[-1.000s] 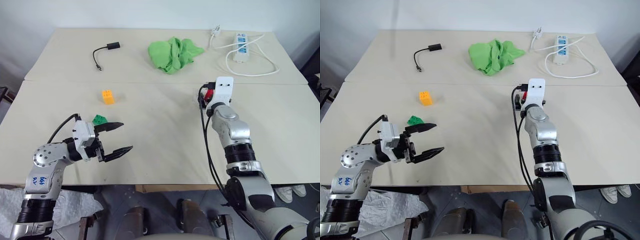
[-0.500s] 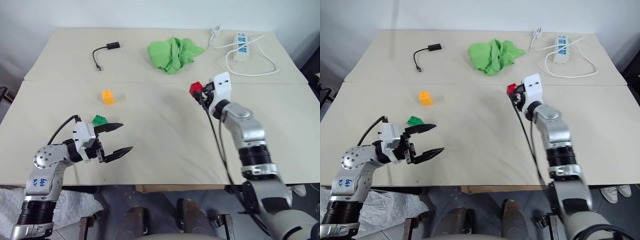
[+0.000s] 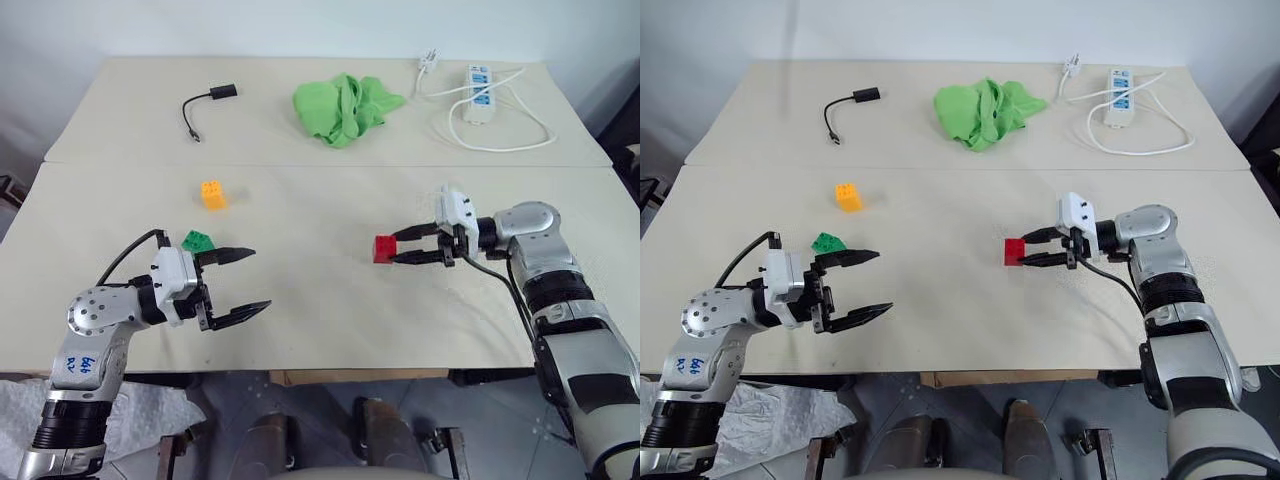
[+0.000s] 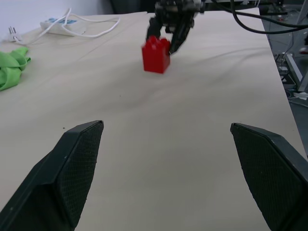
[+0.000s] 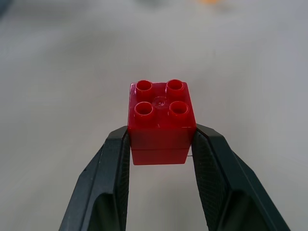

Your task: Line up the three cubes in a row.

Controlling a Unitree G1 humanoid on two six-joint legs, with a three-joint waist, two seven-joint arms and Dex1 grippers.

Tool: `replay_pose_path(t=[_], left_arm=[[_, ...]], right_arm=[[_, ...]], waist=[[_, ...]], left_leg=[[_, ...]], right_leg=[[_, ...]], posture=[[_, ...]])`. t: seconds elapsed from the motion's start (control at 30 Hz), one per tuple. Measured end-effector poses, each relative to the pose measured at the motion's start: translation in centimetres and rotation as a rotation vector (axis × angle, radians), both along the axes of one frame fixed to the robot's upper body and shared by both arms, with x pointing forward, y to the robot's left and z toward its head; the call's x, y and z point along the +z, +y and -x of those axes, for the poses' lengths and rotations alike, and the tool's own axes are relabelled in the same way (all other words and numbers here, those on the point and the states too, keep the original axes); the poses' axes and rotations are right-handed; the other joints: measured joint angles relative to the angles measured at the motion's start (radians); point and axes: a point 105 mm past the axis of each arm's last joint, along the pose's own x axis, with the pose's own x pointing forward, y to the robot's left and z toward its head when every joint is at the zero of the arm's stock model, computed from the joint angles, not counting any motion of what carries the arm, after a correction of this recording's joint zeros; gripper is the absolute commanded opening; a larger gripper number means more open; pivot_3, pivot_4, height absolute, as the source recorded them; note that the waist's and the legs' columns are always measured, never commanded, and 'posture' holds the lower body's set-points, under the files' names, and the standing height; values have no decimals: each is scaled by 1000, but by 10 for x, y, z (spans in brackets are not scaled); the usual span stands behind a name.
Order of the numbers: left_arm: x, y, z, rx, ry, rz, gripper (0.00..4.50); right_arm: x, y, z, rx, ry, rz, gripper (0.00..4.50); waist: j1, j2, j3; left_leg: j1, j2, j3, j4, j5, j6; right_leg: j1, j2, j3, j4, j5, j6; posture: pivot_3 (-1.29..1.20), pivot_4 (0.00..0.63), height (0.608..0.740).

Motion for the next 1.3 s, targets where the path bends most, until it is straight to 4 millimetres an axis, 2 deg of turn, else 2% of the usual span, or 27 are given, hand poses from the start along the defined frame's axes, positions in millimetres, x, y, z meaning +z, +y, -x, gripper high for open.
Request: replay_pose_path(t=[0.07, 0.2, 0.43, 0.53, 0.6, 0.7, 0.77, 0.87, 0.97, 1.07, 1.13, 1.3], left_arm=[[-3, 2, 2, 7, 15, -3, 4500], [-1, 3, 4, 5, 17, -18, 4500], [3, 7, 3, 23, 11, -24, 4500], [9, 19, 1, 92, -8, 2, 4500], [9, 35, 3, 170, -9, 22, 4500], [2, 63, 13, 319, 8, 51, 4500], [-5, 82, 22, 444, 3, 84, 4500], [-14, 111, 38, 638, -4, 140, 4500], [-16, 138, 49, 813, -21, 191, 4500], [-24, 158, 55, 916, -7, 222, 4500], [-31, 162, 57, 947, 14, 240, 4500], [-31, 145, 40, 891, 20, 265, 4500]], right_arm=[[-7, -5, 0, -17, 16, -1, 1454], [-2, -7, -5, -30, 11, 7, 1454], [-4, -10, -7, -50, 34, 1, 3712], [8, -10, -7, -43, -11, -32, 4444], [26, -15, -4, -29, -84, -59, 4444], [46, -16, 15, 23, -164, -159, 4444], [46, -10, 34, 69, -166, -257, 4444], [32, 1, 63, 120, -112, -333, 4444], [33, 17, 82, 153, -75, -400, 4444], [37, 24, 90, 156, -68, -431, 4444], [37, 28, 91, 149, -67, -453, 4444], [37, 27, 89, 135, -77, -448, 4444]], waist=[[0, 1, 1], [0, 3, 2], [1, 4, 2], [1, 5, 3], [1, 6, 4], [2, 6, 4], [5, 6, 4], [21, 6, 4], [33, 6, 4], [49, 6, 4], [53, 5, 4], [55, 5, 3]], left_leg=[[0, 0, 0, 1, 0, 0], [0, 1, -1, 2, 0, 0], [0, 1, -1, 2, 0, -1], [0, 1, -1, 2, 0, -1], [0, 2, -2, 2, -1, -2], [0, 3, -2, 1, -2, -3], [1, 4, -2, 1, -4, -3], [1, 4, 0, 2, -5, -3], [3, 3, 0, 4, -5, -2], [6, 2, -1, 4, -7, -3], [5, 2, -1, 4, -9, -4], [4, 1, -2, 4, -8, 1]], right_leg=[[1, 0, 0, 0, 0, 0], [2, 0, -1, 0, 0, 0], [2, 0, -2, 0, 0, 0], [2, -1, -2, 0, 0, 0], [1, -5, -3, 0, 0, 0], [2, -6, -9, -3, -1, -1], [3, -6, -15, -4, -1, -1], [3, -8, -17, -5, 0, -1], [6, -10, -17, -7, 0, 0], [9, -11, -18, -10, 1, 0], [10, -12, -19, -11, 2, -1], [10, -13, -21, -13, 4, -2]], posture=[[0, 150, 740], [0, 150, 740], [0, 150, 740], [0, 150, 740], [0, 150, 740], [0, 150, 740], [0, 150, 740], [0, 150, 740], [0, 150, 740], [0, 150, 740], [0, 150, 740], [0, 150, 740]])
